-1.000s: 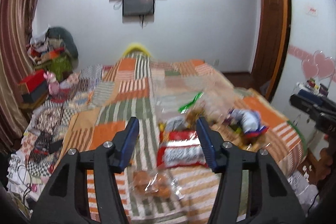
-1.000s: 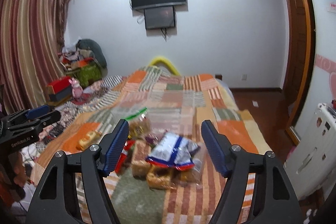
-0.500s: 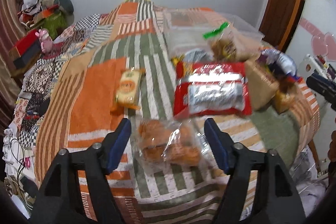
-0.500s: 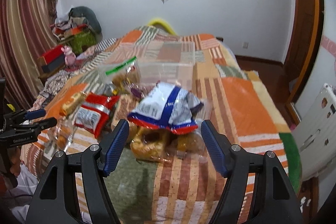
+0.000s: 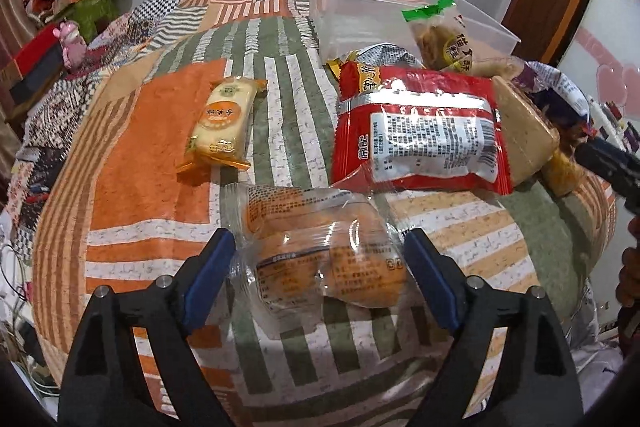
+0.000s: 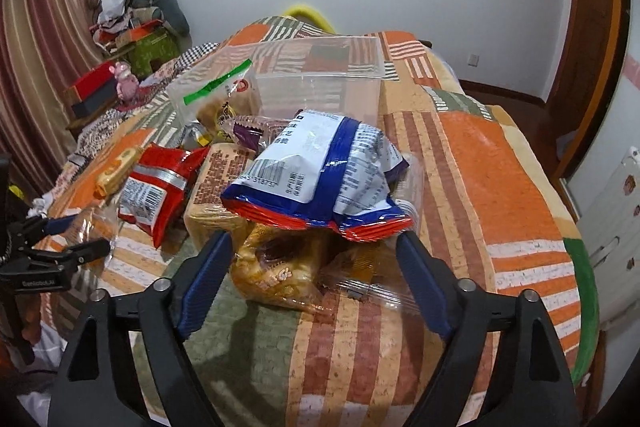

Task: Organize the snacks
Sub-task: 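Move left gripper to clear pastry bag while right gripper approaches blue-white chip bag, then grasp and lift pastry bag with left gripper while right gripper lifts chip bag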

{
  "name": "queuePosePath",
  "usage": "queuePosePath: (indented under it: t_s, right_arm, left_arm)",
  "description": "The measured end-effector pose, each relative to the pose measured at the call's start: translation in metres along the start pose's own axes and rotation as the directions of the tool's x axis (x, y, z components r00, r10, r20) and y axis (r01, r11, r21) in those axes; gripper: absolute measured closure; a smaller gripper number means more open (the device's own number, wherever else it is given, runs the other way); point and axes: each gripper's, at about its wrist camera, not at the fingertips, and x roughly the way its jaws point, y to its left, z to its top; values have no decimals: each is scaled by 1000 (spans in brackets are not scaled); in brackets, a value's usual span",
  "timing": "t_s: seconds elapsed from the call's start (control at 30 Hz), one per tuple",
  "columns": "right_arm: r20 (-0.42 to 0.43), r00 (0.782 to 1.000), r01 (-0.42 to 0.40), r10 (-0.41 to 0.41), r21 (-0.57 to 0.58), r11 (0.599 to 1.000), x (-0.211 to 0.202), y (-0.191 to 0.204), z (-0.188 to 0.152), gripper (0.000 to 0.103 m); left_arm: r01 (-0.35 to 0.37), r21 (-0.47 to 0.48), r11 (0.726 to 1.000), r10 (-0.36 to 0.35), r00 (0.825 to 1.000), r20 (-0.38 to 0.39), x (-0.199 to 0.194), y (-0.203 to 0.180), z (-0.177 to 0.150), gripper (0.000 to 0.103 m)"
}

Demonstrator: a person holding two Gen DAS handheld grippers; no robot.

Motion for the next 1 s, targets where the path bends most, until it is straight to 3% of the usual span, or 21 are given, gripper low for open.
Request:
queuePosePath:
  t_s: [0.13, 0.3, 0.37, 0.47, 0.77, 1.0]
  right_arm:
    - [3, 1000, 16, -16, -17, 1000, 0, 1, 2, 20]
    - [28, 998, -54, 52, 80, 995, -9, -19, 13, 18]
    - [52, 997, -66, 61, 92, 994, -16, -25, 17, 7]
    - [87, 994, -68, 61, 84, 994, -25, -25, 24, 1]
    - [58, 998, -22, 17, 80, 997, 1, -17, 45, 1]
    - [5, 1000, -16, 15, 86, 996, 19, -21, 44, 3]
  left_arm:
    - [27, -32, 999, -27, 1000, 1, 5, 6, 1, 19]
    - [28, -42, 999, -27, 999, 18, 2, 8, 2, 27]
    - [30, -54, 998, -28, 999, 35, -3, 10, 6, 32]
    - [37, -59, 998, -33, 997, 64, -10, 11, 11, 38]
    - [-1, 7, 1000, 0, 992, 128, -27, -2, 19, 42]
    - [-20, 6, 1000, 18, 984, 175, -38, 0, 32, 42]
